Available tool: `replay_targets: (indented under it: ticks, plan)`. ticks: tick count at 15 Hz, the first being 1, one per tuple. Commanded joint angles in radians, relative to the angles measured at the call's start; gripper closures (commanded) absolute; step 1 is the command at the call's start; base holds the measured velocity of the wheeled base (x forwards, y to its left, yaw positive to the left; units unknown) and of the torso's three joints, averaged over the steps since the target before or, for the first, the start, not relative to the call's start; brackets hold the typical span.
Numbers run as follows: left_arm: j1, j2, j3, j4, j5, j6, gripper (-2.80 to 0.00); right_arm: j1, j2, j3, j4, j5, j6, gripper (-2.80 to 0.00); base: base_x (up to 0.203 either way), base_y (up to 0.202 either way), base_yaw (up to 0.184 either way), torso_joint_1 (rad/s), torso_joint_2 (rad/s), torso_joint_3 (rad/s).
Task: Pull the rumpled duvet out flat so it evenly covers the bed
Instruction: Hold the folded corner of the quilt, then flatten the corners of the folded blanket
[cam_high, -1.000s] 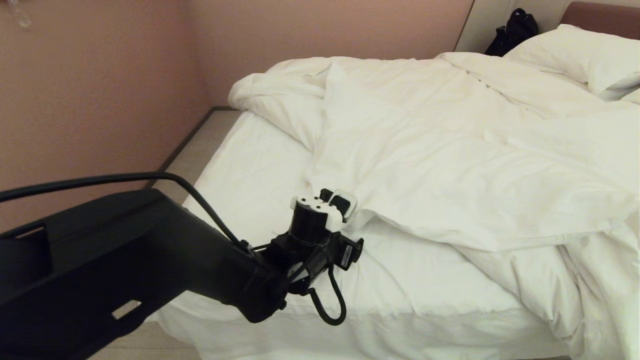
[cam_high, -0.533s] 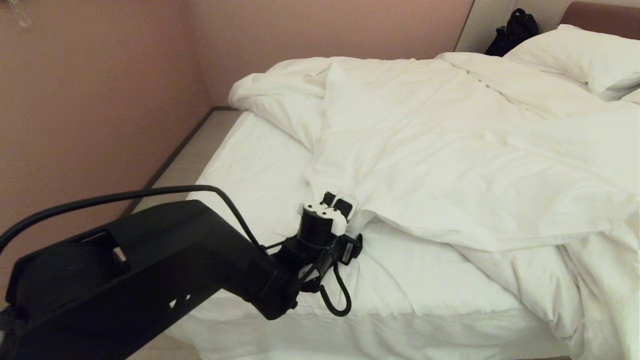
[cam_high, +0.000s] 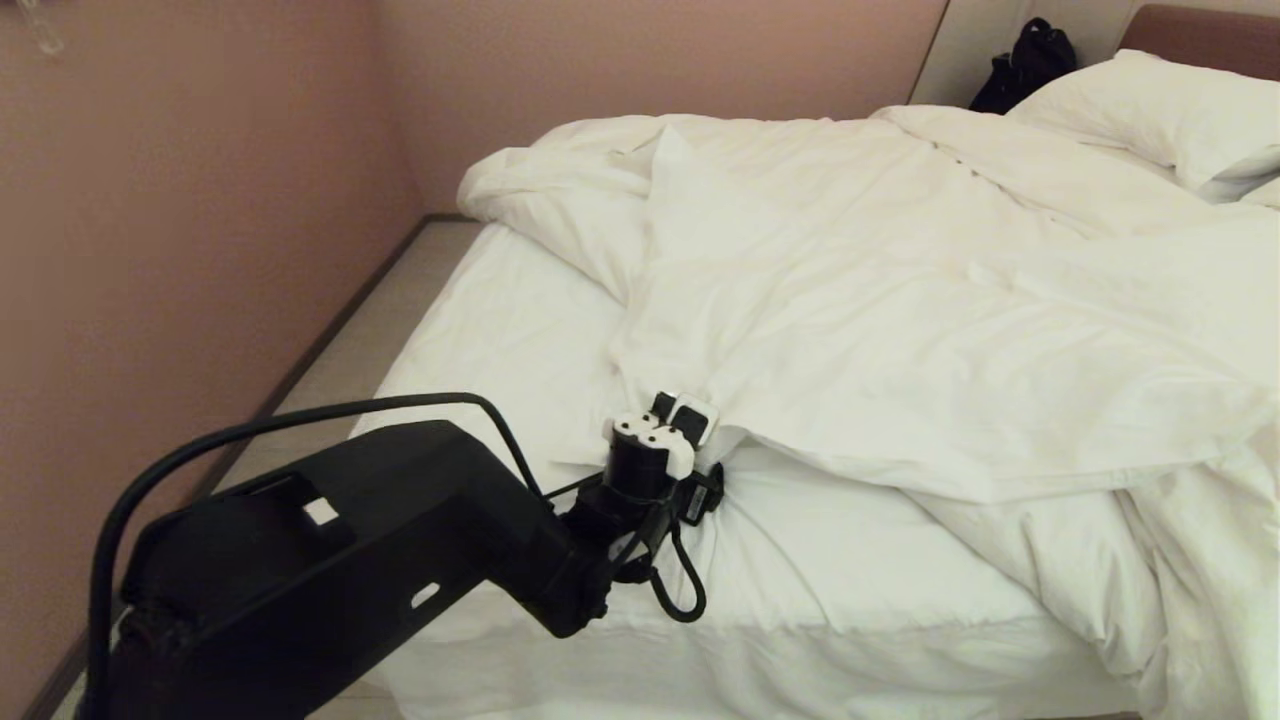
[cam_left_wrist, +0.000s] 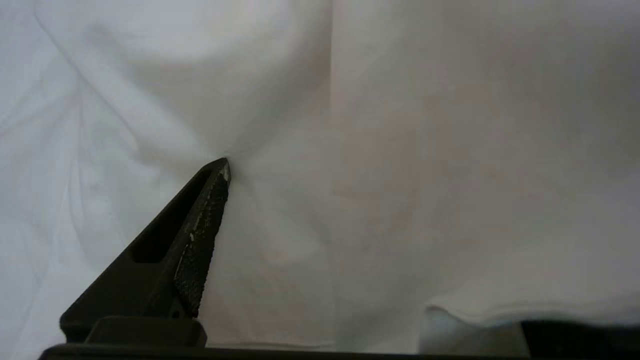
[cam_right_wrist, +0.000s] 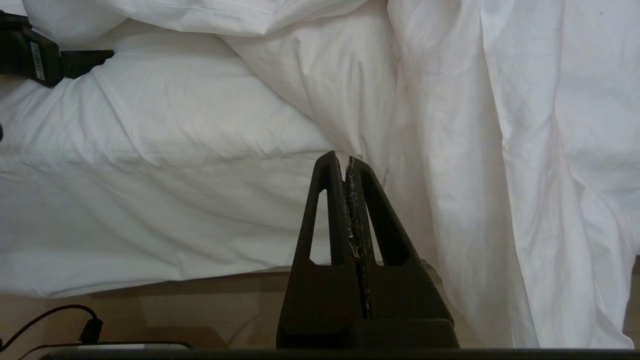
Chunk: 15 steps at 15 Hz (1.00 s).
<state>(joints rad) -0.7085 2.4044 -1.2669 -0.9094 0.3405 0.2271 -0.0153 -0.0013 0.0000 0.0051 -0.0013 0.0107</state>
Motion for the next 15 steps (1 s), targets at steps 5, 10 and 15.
replay_targets:
  ticks: [5, 10, 15]
  plan:
    - [0.014, 0.061, -0.079, -0.021, 0.064, 0.008, -2.8, 0.0, 0.001, 0.0, -0.001, 0.0, 0.0, 0.0, 0.0, 0.0, 0.0, 0.0, 0.0, 0.0]
    - [0.014, 0.059, -0.048, -0.155, 0.103, 0.087, -2.8, 0.0, 0.001, 0.0, -0.001, 0.001, 0.0, 0.0, 0.0, 0.0, 0.0, 0.0, 0.0, 0.0]
    - [0.012, 0.039, 0.009, -0.22, 0.103, 0.091, 0.0, 0.0, 0.001, 0.0, 0.0, 0.001, 0.0, 0.0, 0.0, 0.0, 0.0, 0.0, 0.0, 0.0]
